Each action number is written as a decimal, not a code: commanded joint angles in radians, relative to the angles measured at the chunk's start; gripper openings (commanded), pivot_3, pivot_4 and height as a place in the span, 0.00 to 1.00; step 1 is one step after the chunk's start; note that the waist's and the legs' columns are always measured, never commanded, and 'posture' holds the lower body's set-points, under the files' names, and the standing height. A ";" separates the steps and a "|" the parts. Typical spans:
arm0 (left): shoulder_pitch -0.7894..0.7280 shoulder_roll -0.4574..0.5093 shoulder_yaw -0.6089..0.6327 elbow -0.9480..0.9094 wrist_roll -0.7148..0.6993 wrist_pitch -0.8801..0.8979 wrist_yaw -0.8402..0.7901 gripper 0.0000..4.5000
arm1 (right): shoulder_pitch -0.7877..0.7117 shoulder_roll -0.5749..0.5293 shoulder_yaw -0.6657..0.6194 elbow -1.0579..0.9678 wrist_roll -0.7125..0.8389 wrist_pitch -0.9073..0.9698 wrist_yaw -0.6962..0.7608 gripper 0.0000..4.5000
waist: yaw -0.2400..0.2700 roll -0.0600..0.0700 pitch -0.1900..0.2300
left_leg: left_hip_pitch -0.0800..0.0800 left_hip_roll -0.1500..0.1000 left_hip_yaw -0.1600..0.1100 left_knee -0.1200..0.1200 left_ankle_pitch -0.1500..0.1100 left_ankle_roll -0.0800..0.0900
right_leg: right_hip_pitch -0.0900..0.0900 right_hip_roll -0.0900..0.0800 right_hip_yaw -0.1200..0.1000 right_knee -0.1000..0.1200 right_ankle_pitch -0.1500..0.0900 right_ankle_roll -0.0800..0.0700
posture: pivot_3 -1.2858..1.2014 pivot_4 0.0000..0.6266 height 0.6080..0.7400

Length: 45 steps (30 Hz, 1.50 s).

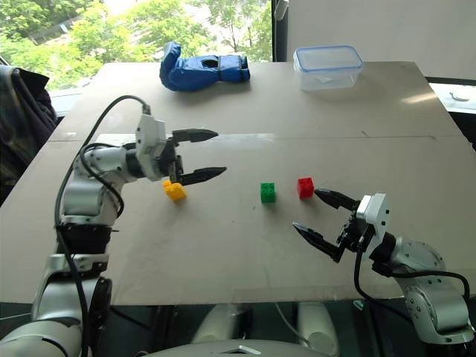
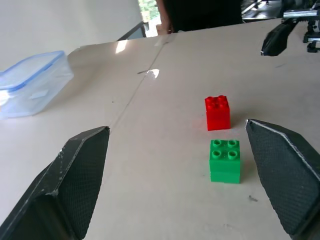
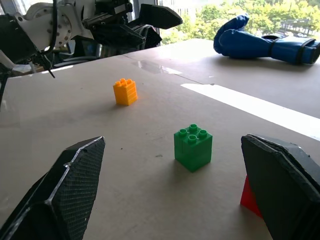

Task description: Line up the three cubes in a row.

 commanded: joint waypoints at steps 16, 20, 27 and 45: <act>0.587 -0.330 0.047 -0.734 0.295 0.356 1.010 0.99 | -0.239 0.019 0.090 0.121 0.024 0.023 0.122 1.00 | 0.021 -0.001 0.001 | 0.000 -0.001 0.000 -0.001 -0.001 0.001 | 0.001 -0.002 0.000 -0.001 0.000 0.000 | 0.52 0.24 1.00; 0.571 -0.404 -0.029 -0.678 0.355 0.350 1.099 0.99 | -0.239 0.021 0.092 0.107 0.026 0.031 0.118 1.00 | 0.021 -0.001 0.000 | 0.001 -0.002 0.000 0.000 -0.001 0.001 | 0.002 -0.002 0.000 -0.002 0.000 0.000 | 0.52 0.24 1.00; 0.525 -0.465 -0.057 -0.559 0.365 0.316 1.142 0.99 | -0.233 0.020 0.081 0.078 0.016 0.046 0.090 1.00 | 0.020 -0.001 0.000 | 0.000 -0.002 -0.001 0.000 -0.001 0.001 | 0.001 -0.002 -0.001 -0.002 0.000 0.000 | 0.52 0.24 1.00; 0.415 -0.564 -0.095 -0.379 0.447 0.298 1.295 0.99 | -0.235 0.026 0.071 0.094 -0.011 0.012 0.060 1.00 | 0.023 -0.001 0.000 | 0.000 -0.003 -0.001 0.000 -0.001 0.001 | 0.001 -0.002 -0.002 -0.002 0.000 0.000 | 0.52 0.24 1.00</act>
